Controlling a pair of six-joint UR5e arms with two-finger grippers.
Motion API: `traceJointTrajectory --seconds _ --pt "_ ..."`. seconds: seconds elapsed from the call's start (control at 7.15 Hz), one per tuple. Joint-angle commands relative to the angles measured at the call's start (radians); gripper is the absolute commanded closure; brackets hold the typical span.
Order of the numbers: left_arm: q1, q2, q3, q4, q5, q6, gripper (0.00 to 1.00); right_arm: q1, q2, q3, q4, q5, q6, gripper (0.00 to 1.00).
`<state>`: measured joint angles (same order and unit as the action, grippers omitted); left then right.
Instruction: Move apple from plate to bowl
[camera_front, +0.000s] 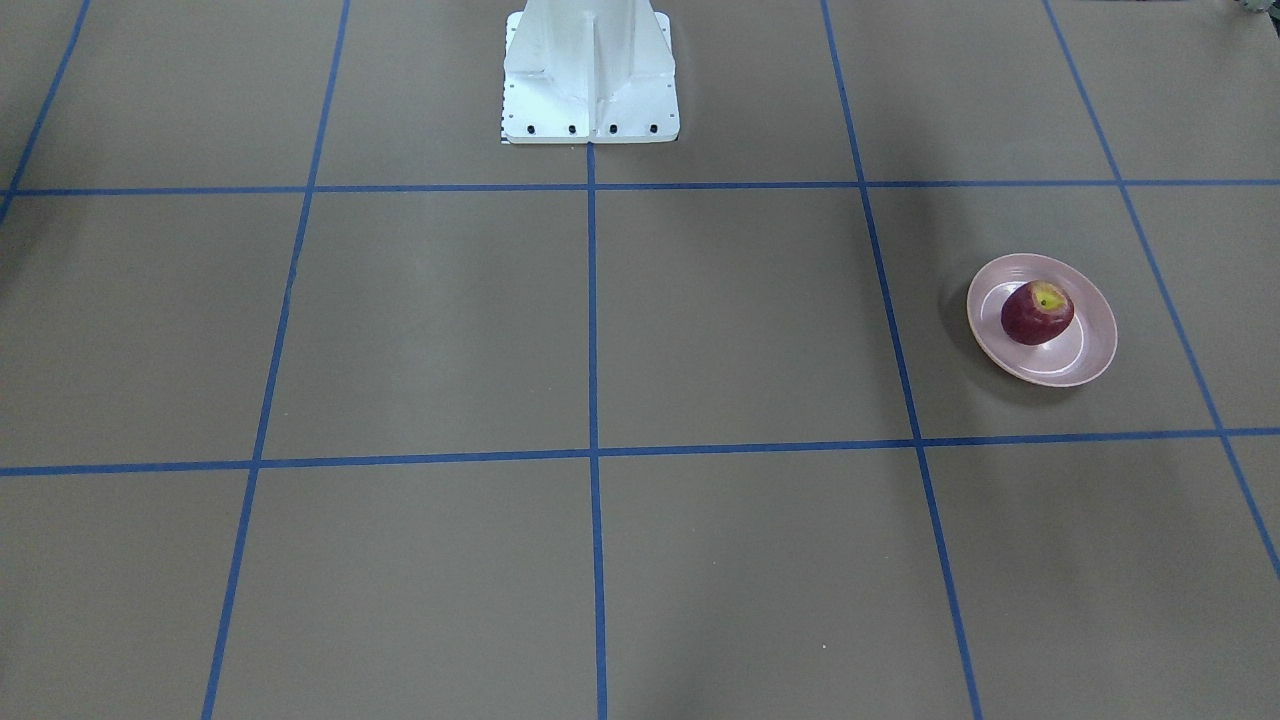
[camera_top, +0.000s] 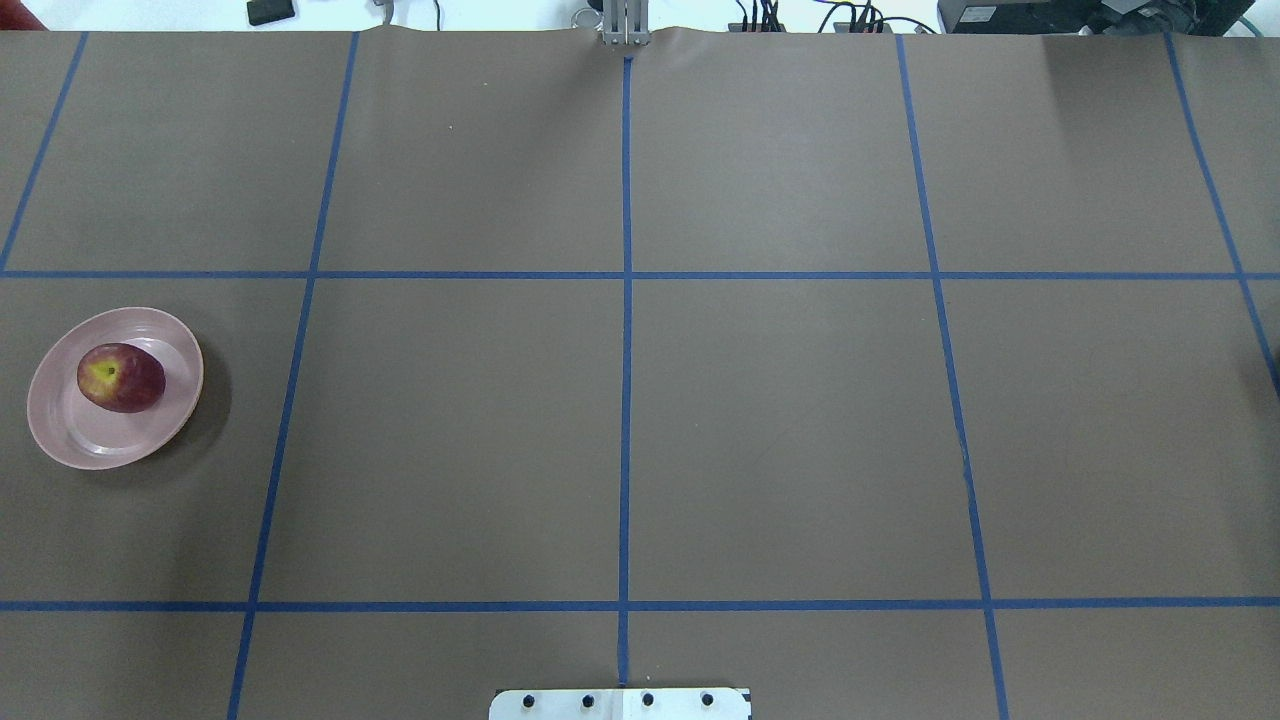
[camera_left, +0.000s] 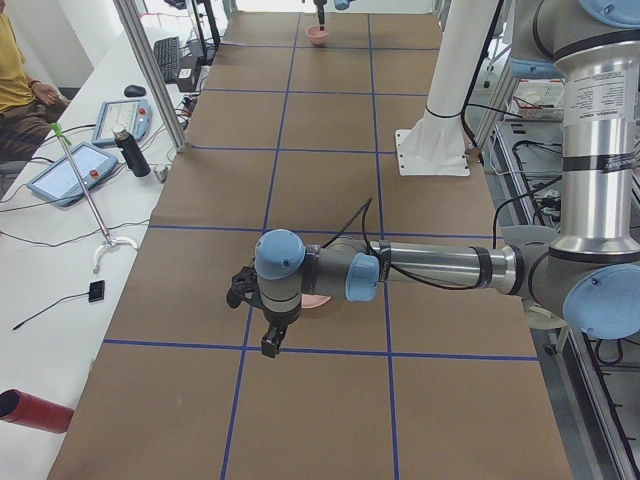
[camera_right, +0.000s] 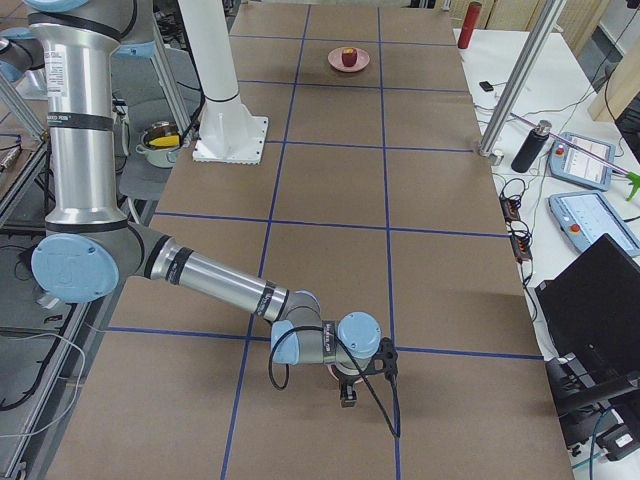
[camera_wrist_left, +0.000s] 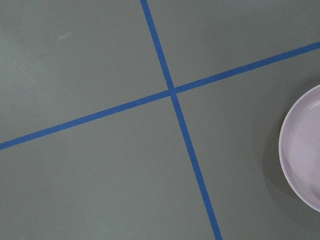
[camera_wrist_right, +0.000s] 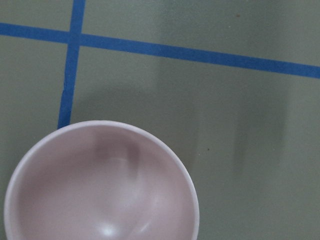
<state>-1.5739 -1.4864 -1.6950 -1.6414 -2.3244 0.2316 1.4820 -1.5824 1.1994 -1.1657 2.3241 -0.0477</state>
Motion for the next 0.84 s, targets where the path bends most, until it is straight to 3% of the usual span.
traceJointTrajectory --seconds 0.0,0.14,0.42,0.7 --pt "0.000 0.000 0.000 0.000 -0.001 -0.002 0.02 -0.009 0.005 -0.020 0.000 0.000 0.000 0.56" --pt "0.000 0.000 -0.002 0.000 0.000 0.000 0.02 -0.009 0.007 -0.017 0.000 0.001 0.000 0.96" --pt "0.000 0.000 -0.003 0.000 -0.001 -0.002 0.02 -0.009 0.007 0.020 -0.002 0.008 0.005 1.00" --pt "0.000 0.000 -0.002 0.000 -0.001 -0.002 0.02 -0.008 0.007 0.130 -0.015 0.061 0.113 1.00"
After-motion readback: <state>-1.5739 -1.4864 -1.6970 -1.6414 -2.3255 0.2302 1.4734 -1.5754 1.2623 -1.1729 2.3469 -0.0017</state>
